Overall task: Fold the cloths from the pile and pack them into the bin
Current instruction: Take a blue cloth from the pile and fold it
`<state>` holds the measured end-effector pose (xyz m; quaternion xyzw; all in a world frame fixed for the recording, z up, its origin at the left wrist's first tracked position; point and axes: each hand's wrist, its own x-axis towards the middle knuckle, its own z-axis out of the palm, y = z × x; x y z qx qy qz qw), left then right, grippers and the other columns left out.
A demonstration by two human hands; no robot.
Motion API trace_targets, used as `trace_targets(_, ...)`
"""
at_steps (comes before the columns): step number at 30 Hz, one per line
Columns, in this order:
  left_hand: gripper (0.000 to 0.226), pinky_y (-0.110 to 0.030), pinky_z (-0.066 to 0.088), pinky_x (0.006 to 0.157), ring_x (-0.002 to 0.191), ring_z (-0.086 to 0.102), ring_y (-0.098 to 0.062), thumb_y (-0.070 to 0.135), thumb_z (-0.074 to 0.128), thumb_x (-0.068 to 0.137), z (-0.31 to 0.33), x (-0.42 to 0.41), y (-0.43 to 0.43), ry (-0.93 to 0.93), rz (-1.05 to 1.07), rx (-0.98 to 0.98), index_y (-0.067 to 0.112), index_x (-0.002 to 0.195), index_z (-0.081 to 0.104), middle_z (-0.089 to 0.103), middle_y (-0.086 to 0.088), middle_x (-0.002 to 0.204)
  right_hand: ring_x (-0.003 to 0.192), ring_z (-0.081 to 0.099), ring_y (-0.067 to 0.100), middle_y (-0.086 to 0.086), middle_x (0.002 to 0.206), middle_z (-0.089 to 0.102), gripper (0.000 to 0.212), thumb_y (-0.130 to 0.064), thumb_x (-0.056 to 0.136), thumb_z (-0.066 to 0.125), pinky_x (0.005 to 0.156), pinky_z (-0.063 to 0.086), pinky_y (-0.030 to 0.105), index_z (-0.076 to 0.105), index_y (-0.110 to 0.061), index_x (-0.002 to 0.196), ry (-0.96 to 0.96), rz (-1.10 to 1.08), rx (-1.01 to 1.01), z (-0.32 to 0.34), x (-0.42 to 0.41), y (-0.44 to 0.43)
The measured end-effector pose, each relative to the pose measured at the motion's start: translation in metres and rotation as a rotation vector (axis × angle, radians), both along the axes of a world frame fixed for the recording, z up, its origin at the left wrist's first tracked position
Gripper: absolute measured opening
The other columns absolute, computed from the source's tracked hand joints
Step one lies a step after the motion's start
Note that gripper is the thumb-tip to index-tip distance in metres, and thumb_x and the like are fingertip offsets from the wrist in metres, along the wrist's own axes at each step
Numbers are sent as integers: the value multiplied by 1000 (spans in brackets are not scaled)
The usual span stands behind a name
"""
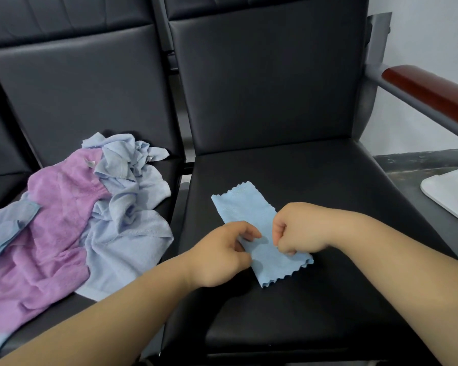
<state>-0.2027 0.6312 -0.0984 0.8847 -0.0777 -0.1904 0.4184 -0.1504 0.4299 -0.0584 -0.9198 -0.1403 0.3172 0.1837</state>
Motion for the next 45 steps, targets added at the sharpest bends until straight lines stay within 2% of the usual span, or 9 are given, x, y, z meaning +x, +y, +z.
trace_targets(6,48,-16,46,58,61,59,-2,-7,60,74,1,-18,-8,43,-60,-32,36,96,67,71,5,90,70,59,11,-4,81,72,17,-11,80,68,59,47,23,77,-19,93,-24,-36,32,-2,-4,-3)
trace_targets(12,11,-15,47,66,64,58,0,19,75,88,-9,-24,-13,-172,26,64,27,83,68,66,13,75,87,73,17,-6,94,75,29,-26,72,81,86,62,39,69,-30,98,36,-50,101,-9,-9,-12)
trace_targets(17,12,-19,41,64,61,50,-4,22,69,92,-4,-17,-6,-154,132,-8,20,84,60,60,14,69,99,60,14,-14,110,56,40,-43,80,82,79,52,29,59,-29,111,-86,71,-53,-13,-19,-8)
trace_targets(22,10,-27,41,60,66,64,-13,18,64,94,11,-8,11,113,237,-43,13,89,57,66,2,71,68,43,18,-1,76,46,33,-37,82,77,63,34,32,54,-14,74,-96,-50,65,-11,-13,-9)
trace_targets(27,8,-24,34,54,59,60,-17,16,61,89,31,-9,30,570,263,-239,19,87,53,71,-9,83,78,59,10,-1,81,64,13,-21,87,78,71,45,24,68,-15,82,277,-238,402,5,-10,-16)
trace_targets(30,15,-26,35,55,60,56,-16,14,50,94,37,-8,35,651,247,-224,17,82,58,71,-11,83,68,61,1,-10,70,66,24,-18,90,77,71,43,22,65,-22,69,297,-273,508,4,-3,-16)
trace_targets(33,16,-26,32,55,58,51,-16,14,49,93,36,-4,33,577,335,-253,17,79,57,67,-4,69,76,59,7,-7,75,64,34,-22,88,80,72,44,23,63,-23,58,191,-321,556,-3,4,-10)
trace_targets(36,14,-25,31,53,55,50,-17,11,50,94,29,3,34,414,438,-247,16,82,55,64,-2,60,83,59,12,-2,83,65,25,-27,88,80,77,49,27,65,-21,68,108,-357,580,-9,9,0)
trace_targets(45,9,-21,34,45,55,56,-13,16,52,95,11,20,38,160,497,-35,15,87,54,76,-7,75,82,62,18,8,90,65,15,-21,90,71,82,61,38,61,-12,84,-34,-370,461,-31,24,22)
